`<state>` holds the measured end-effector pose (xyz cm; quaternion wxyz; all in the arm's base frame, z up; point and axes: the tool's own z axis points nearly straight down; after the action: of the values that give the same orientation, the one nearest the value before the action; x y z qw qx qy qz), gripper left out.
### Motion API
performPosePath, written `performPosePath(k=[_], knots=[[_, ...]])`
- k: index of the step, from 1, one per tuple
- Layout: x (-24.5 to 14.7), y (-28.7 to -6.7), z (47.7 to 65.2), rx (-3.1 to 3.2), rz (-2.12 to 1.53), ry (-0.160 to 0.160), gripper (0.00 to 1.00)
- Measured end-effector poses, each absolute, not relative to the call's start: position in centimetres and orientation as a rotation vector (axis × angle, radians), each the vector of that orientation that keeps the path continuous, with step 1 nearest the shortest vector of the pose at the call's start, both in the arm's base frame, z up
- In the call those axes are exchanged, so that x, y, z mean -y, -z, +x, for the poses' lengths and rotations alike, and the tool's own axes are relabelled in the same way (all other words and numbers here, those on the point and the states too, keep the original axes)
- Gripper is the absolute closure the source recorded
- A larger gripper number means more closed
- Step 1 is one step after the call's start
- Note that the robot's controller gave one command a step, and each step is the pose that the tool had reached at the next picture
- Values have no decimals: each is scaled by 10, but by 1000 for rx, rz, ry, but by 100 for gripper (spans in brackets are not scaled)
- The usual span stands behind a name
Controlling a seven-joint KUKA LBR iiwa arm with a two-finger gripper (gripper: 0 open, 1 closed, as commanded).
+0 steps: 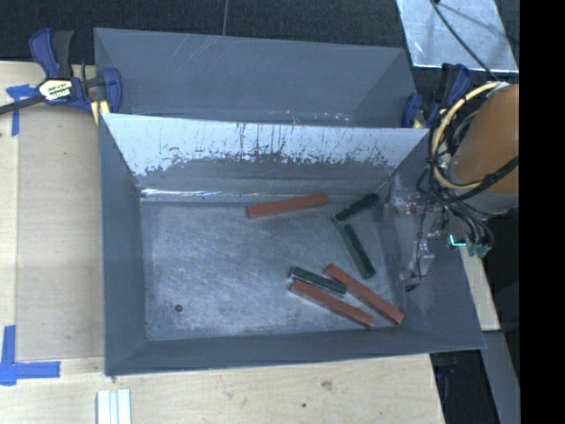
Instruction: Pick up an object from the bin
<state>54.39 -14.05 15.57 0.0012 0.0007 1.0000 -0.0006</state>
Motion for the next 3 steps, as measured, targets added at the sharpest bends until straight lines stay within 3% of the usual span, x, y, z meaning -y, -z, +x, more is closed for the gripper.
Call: performPosePath(k=[1,2,3], knots=[[66,-69,500,-3146,5,-3,0],[70,-76,505,-3135,12,3,100],[65,-183,514,-3128,-101,4,100]])
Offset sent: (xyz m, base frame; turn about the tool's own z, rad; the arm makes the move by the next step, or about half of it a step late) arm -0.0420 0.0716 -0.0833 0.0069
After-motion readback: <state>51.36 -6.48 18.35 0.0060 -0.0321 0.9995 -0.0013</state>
